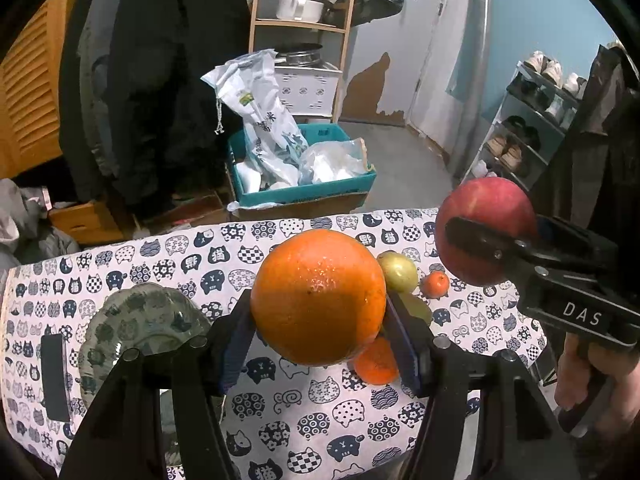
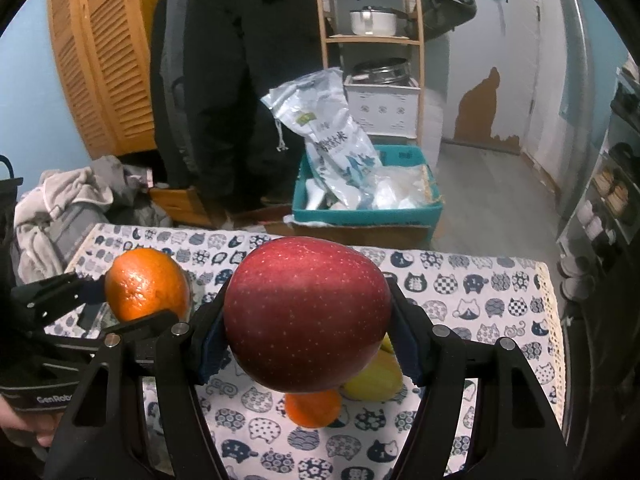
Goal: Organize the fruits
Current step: 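Carry the orange and red apple in both tools over the green glass plate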
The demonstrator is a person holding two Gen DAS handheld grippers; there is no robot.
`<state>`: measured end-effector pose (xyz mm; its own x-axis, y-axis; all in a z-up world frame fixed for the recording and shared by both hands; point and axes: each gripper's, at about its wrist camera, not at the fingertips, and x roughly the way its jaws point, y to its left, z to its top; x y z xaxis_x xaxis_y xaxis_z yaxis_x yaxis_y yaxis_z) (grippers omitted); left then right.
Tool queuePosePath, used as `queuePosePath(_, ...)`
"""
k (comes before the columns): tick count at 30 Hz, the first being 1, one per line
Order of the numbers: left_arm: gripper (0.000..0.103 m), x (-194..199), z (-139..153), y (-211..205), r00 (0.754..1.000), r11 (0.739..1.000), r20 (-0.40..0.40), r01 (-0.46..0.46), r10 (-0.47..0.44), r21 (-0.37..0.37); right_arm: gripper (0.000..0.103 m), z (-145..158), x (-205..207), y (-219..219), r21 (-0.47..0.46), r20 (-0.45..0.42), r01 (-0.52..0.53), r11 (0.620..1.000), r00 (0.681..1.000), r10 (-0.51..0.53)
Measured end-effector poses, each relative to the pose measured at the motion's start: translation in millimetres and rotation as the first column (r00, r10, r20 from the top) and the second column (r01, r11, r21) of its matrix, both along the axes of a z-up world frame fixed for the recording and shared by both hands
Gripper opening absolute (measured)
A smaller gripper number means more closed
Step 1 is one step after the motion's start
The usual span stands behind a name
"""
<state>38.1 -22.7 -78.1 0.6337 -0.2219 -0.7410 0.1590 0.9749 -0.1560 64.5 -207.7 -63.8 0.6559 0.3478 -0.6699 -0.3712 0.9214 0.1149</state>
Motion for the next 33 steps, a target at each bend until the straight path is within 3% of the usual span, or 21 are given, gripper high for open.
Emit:
queuePosePath(19,0.064,-10,3,43,0.997,0.997,-0.004,-0.074,0.074,-0.030,0.070,0,7,60,-0.005,-0.015,-0.091,0.996,0.996,0.091)
queuePosePath(33,0.064,-20,-9,105,0.981,0.980,-0.037,-0.190,0.188,-0.060,0.070,-10,13,127,-0.022,-0.043,-0.196,0.980,0.980,0.195)
